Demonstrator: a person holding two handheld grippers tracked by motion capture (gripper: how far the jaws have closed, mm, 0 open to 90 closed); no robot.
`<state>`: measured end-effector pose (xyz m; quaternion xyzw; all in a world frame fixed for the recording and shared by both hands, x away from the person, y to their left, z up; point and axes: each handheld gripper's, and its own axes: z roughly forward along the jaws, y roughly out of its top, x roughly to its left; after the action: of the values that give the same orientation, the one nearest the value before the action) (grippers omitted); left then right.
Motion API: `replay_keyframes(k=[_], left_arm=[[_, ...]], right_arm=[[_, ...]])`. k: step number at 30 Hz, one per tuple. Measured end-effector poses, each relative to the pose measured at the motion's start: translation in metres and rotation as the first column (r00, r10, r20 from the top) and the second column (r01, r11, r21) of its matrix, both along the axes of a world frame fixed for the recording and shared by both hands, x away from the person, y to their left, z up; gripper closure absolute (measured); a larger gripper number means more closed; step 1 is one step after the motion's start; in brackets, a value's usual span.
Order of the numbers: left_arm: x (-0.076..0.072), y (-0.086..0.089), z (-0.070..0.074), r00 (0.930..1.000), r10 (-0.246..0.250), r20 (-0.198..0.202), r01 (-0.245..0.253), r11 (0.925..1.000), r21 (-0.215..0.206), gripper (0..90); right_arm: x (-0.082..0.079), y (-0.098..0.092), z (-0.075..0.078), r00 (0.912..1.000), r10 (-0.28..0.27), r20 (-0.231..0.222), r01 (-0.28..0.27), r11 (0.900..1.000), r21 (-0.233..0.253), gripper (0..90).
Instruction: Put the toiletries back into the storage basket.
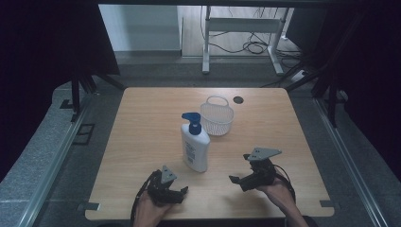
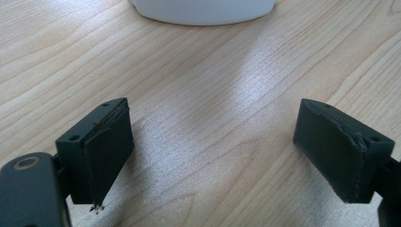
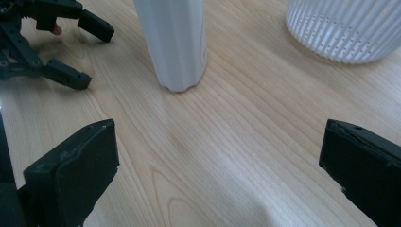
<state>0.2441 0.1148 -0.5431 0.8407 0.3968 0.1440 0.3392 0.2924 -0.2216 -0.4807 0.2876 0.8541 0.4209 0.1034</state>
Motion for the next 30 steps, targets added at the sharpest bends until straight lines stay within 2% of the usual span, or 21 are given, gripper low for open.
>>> replay_keyframes(k=[15, 19, 23, 30], left_arm=[[0.000, 0.000, 0.000, 1.0000, 0.000, 0.003, 0.000, 1.0000, -0.001, 12.1], [0.001, 0.000, 0.000, 1.0000, -0.001, 0.004, 0.001, 1.0000, -0.001, 12.0], [0.001, 0.000, 0.000, 1.0000, -0.001, 0.003, 0.001, 1.0000, -0.002, 11.6], [0.002, 0.000, 0.000, 1.0000, -0.002, 0.002, 0.002, 1.0000, -0.002, 11.3]], right_arm=[[0.009, 0.026, 0.016, 0.9994, 0.031, 0.014, -0.031, 0.999, -0.021, 0.0], [0.012, 0.034, 0.020, 0.9994, 0.034, 0.010, -0.034, 0.999, -0.011, 0.0], [0.014, 0.043, 0.025, 0.9989, 0.033, 0.032, -0.033, 0.999, -0.017, 2.2], [0.017, 0.054, 0.032, 0.9986, 0.037, 0.036, -0.038, 0.999, 0.010, 3.9]])
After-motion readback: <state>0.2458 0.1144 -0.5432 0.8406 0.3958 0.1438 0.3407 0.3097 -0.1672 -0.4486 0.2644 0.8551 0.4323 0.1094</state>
